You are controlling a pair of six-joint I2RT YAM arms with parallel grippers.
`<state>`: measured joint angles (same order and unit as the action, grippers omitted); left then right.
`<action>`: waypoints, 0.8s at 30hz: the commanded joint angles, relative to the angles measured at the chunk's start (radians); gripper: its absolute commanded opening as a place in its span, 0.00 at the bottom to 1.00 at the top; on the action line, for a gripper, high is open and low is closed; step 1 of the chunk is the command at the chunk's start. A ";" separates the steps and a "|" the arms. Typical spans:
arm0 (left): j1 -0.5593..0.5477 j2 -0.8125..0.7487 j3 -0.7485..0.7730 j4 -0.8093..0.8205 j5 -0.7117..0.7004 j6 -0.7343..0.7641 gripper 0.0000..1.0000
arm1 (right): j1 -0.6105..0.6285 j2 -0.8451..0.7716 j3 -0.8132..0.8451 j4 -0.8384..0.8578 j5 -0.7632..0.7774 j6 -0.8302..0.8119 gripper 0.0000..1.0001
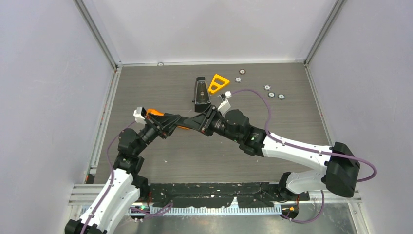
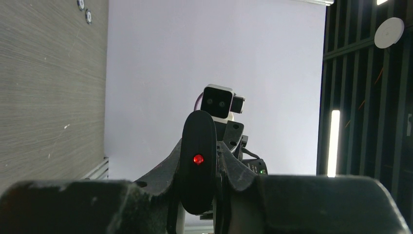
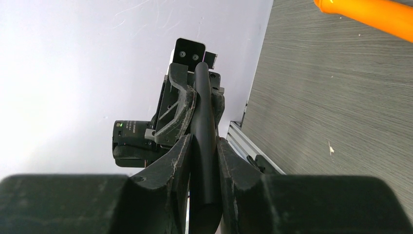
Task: Load the batteries into the remote control
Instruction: Load the battery cover into the remote control.
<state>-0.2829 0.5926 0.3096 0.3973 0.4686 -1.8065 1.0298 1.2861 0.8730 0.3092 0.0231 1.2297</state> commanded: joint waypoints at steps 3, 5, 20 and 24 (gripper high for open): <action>-0.035 -0.028 0.078 0.072 0.152 0.046 0.00 | 0.027 0.072 0.039 -0.072 -0.008 -0.041 0.11; -0.035 -0.032 0.074 0.064 0.139 0.062 0.00 | 0.026 0.067 0.031 -0.072 -0.008 -0.042 0.14; -0.032 -0.039 0.023 -0.045 0.085 0.294 0.00 | 0.004 -0.343 -0.143 -0.148 -0.049 -0.266 0.95; -0.032 -0.025 0.049 -0.055 0.168 0.418 0.00 | -0.020 -0.453 -0.153 -0.191 -0.091 -0.335 0.99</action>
<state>-0.3141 0.5598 0.3149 0.3218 0.5381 -1.5364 1.0290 0.9180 0.7204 0.1406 -0.0277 1.0080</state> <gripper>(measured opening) 0.205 0.985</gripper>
